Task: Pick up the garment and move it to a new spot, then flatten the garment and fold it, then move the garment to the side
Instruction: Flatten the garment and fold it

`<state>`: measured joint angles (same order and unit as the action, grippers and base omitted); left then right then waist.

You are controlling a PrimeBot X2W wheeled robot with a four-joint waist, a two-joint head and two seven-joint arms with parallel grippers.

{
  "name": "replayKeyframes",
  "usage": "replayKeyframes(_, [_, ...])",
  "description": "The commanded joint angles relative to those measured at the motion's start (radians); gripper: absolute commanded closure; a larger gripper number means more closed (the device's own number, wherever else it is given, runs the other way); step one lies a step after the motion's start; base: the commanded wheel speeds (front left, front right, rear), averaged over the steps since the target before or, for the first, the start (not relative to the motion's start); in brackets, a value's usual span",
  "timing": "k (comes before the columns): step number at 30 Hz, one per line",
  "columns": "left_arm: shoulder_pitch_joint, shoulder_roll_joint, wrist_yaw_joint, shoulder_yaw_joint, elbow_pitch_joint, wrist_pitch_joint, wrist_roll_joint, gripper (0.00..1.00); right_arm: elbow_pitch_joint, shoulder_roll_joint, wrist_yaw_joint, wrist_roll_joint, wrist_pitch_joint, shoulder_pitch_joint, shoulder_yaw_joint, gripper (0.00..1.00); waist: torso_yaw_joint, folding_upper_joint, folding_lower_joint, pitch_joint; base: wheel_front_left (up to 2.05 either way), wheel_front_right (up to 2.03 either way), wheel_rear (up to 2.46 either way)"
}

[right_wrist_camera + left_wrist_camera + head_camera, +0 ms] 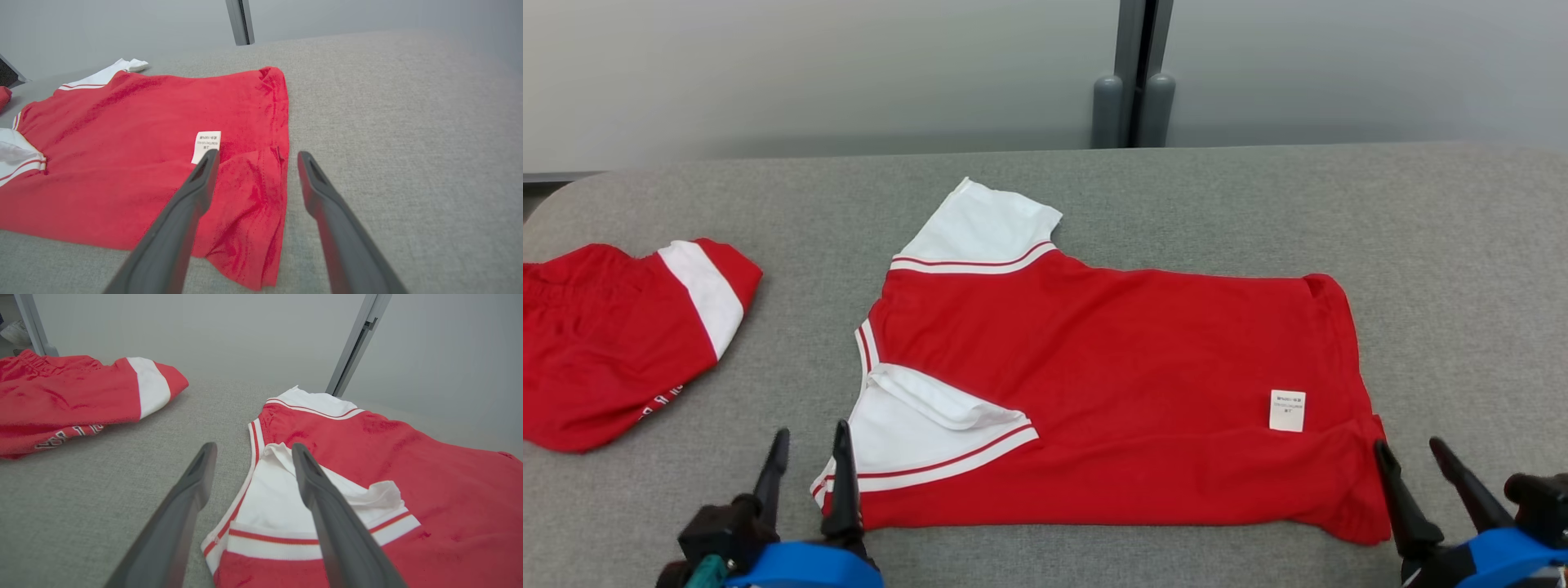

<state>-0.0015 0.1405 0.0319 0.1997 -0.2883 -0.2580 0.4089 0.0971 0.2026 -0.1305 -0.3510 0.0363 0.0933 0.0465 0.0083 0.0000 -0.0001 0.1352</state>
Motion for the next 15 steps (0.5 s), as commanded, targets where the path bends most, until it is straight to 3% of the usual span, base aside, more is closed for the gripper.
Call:
replayKeyframes(1, [-0.023,0.006,0.004,-0.012,0.011,-0.005,-0.011,0.00,-0.008,-0.005,-0.001,0.009,-0.016,-0.021,0.005,0.00,-0.006,0.0000,0.0001,-0.005,0.00,0.00,0.00])
replayKeyframes(15, [-0.104,-0.005,-0.030,-0.091,0.087,-0.008,-0.134,0.00,-0.046,-0.090,-0.001,0.104,-0.158,-0.114,0.005,0.00,-0.020,0.0000,0.0001,-0.046,0.00,0.00,0.00])
